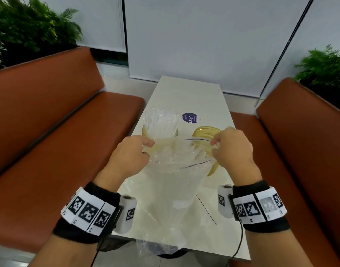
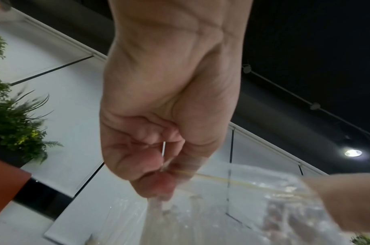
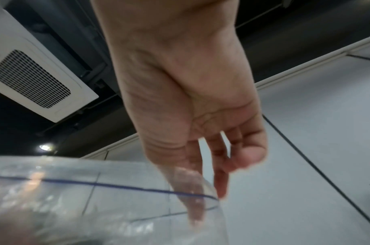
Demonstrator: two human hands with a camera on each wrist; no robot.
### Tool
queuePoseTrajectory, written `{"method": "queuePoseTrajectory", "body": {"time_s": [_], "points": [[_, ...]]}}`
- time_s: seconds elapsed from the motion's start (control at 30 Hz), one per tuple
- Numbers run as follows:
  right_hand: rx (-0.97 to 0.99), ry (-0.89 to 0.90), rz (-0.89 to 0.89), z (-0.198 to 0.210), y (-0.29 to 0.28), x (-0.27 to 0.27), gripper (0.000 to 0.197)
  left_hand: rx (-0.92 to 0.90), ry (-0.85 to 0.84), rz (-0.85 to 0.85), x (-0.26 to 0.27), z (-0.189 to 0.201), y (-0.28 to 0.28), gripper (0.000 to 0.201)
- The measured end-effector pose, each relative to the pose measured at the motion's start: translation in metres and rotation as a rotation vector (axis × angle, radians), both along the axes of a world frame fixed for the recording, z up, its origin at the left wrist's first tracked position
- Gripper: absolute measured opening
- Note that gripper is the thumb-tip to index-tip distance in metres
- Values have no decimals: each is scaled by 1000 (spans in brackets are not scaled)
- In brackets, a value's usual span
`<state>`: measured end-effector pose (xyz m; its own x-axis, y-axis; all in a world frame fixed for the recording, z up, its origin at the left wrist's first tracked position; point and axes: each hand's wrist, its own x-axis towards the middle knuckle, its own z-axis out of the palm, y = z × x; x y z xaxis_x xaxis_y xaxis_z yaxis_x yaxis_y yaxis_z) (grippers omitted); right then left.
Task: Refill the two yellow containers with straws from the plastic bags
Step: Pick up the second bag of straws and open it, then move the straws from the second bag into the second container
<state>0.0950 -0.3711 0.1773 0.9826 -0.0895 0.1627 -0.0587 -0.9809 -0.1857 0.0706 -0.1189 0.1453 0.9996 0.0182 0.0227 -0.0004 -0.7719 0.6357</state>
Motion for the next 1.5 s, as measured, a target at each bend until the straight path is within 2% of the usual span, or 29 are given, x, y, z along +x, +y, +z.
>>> {"method": "queuePoseTrajectory", "body": {"time_s": [0.07,0.13,0.23,0.33,0.4,0.5,0.6,0.7,0.77,0.87,0.93,1.03,1.2,1.3,1.33,1.4,1.43,1.5], "points": [[44,-184,165,3,14,-1,17,5,-15,-20,2,-1,0,48],[124,-213,364,7,34,-5,18,0,-17,-32,2,-2,0,47],[20,27,540,2,65,-6,47,-39,-38,-37,-1,-2,-2,46],[-86,170,560,-8,83,1,64,-131,-48,-42,-6,-1,-4,47],[-56,226,565,-15,89,7,60,-183,-82,-52,-9,-2,-4,51],[4,254,569,-24,93,13,39,-247,-100,-51,-11,-5,-3,51],[13,203,581,-29,95,14,21,-252,-94,-21,-13,-9,0,42],[35,99,596,-25,94,13,13,-221,-91,-23,-13,-12,1,32],[59,49,601,-16,93,12,14,-202,-90,-42,-13,-16,2,45],[168,-16,630,4,92,10,14,-195,-77,-85,-16,-19,-1,83],[262,-51,667,19,92,8,12,-247,-78,-69,-16,-23,-6,90],[337,-92,734,36,96,4,12,-355,-146,22,-12,-28,-17,86],[382,-107,793,33,107,2,10,-539,-278,73,0,-41,-31,60],[565,-88,780,24,110,1,8,-613,-289,88,3,-45,-34,40],[677,-83,763,21,111,1,14,-652,-276,94,4,-47,-34,33],[869,-95,720,14,111,2,39,-694,-277,83,5,-48,-34,22],[909,-118,697,10,110,2,54,-693,-300,61,5,-47,-34,23],[843,-110,661,-1,111,4,79,-707,-336,25,3,-45,-35,22]]}}
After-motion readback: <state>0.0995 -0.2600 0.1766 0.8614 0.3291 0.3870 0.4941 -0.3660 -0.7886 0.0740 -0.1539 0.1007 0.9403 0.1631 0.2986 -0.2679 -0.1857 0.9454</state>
